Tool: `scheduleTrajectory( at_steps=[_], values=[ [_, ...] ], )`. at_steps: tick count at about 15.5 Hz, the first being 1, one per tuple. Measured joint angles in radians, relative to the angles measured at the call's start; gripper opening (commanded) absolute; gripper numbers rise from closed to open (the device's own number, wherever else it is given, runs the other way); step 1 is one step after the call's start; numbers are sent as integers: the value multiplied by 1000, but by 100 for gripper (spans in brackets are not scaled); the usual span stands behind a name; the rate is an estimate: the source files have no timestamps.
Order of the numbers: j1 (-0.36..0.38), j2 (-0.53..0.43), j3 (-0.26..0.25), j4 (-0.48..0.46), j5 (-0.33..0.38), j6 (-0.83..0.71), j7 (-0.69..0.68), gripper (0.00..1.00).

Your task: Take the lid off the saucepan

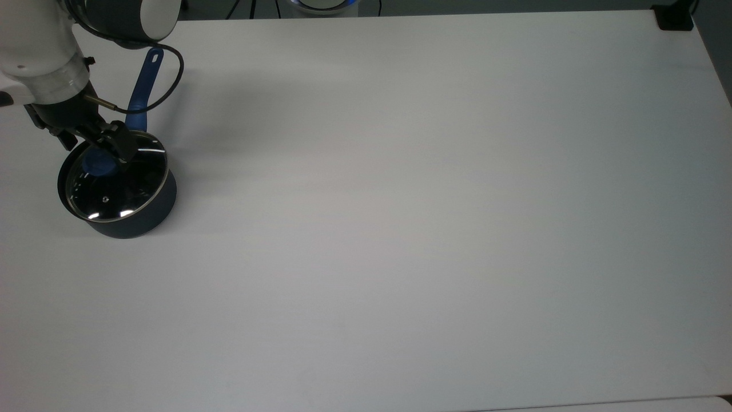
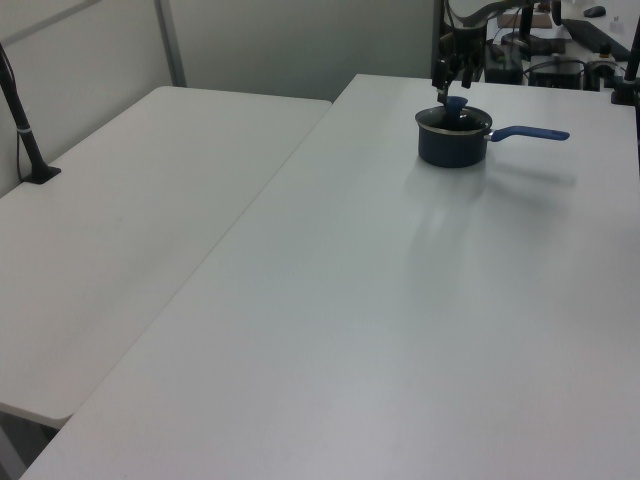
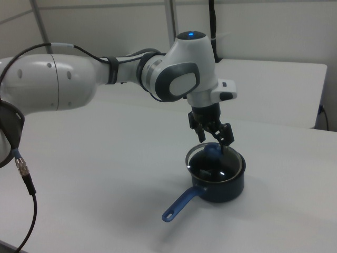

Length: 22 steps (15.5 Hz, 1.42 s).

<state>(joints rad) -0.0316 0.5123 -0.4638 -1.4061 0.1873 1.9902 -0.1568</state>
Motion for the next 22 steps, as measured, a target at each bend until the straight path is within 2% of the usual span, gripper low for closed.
scheduleTrajectory(
  at_steps=[11,15,22],
  values=[
    [-3,7,3,-34,0,0,-30,100],
    [-9,8,3,-41,42,7,-36,100],
    [-22,13,3,-43,69,10,-37,100]
  ],
)
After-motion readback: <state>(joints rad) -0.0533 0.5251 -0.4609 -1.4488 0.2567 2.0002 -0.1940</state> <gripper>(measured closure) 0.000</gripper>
